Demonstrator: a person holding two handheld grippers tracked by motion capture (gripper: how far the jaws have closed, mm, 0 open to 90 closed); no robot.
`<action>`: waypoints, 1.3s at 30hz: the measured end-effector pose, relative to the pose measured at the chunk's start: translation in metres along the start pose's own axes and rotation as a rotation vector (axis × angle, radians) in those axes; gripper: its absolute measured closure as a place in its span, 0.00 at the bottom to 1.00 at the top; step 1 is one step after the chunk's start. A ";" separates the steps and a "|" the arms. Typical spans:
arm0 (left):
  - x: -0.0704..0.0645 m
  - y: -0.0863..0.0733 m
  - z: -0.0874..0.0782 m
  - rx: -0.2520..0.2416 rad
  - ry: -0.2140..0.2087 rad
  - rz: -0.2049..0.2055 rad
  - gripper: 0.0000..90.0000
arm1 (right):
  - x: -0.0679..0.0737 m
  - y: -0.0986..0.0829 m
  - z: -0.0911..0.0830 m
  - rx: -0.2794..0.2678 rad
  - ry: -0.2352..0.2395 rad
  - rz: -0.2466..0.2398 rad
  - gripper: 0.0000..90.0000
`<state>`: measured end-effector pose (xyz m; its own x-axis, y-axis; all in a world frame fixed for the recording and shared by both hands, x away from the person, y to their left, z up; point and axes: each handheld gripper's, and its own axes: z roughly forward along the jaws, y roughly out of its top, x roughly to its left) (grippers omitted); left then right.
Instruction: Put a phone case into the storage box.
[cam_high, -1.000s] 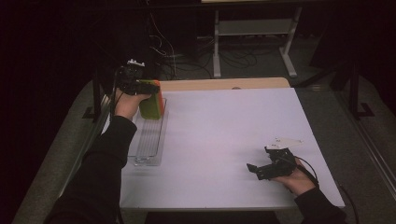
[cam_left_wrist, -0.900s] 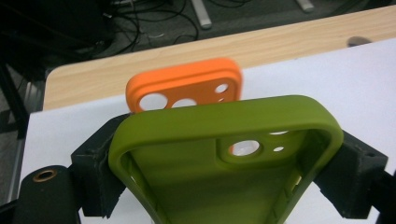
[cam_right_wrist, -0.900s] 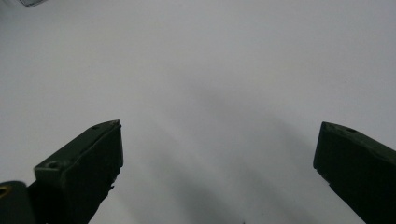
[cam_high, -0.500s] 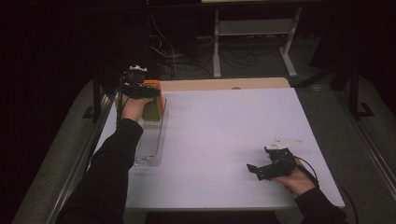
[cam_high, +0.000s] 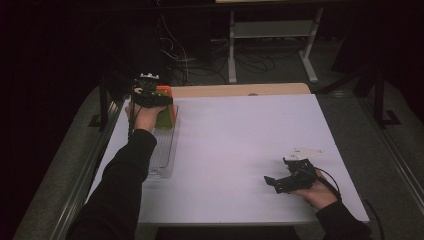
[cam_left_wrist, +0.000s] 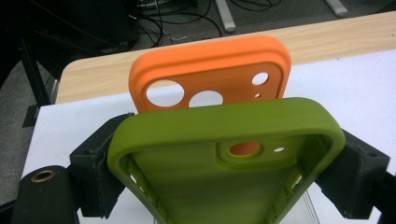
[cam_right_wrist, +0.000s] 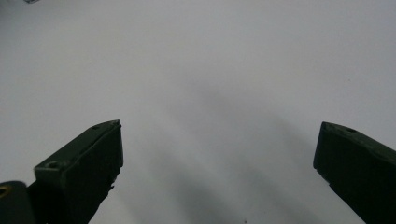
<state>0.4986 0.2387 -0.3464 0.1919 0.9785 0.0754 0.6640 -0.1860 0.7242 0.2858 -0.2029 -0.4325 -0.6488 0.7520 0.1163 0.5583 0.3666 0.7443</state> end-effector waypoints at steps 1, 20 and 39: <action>0.000 -0.001 0.001 0.005 -0.003 0.001 0.15 | 0.000 0.000 0.000 0.001 0.000 0.000 0.01; -0.007 -0.001 0.010 -0.016 0.055 0.028 0.12 | 0.001 0.000 0.001 0.007 0.001 0.001 0.01; -0.002 -0.001 0.008 -0.012 0.025 0.014 0.02 | 0.001 0.000 0.002 0.007 0.001 0.000 0.01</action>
<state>0.5033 0.2365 -0.3528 0.1833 0.9777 0.1023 0.6527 -0.1989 0.7310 0.2861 -0.2016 -0.4336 -0.6497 0.7512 0.1169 0.5619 0.3709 0.7394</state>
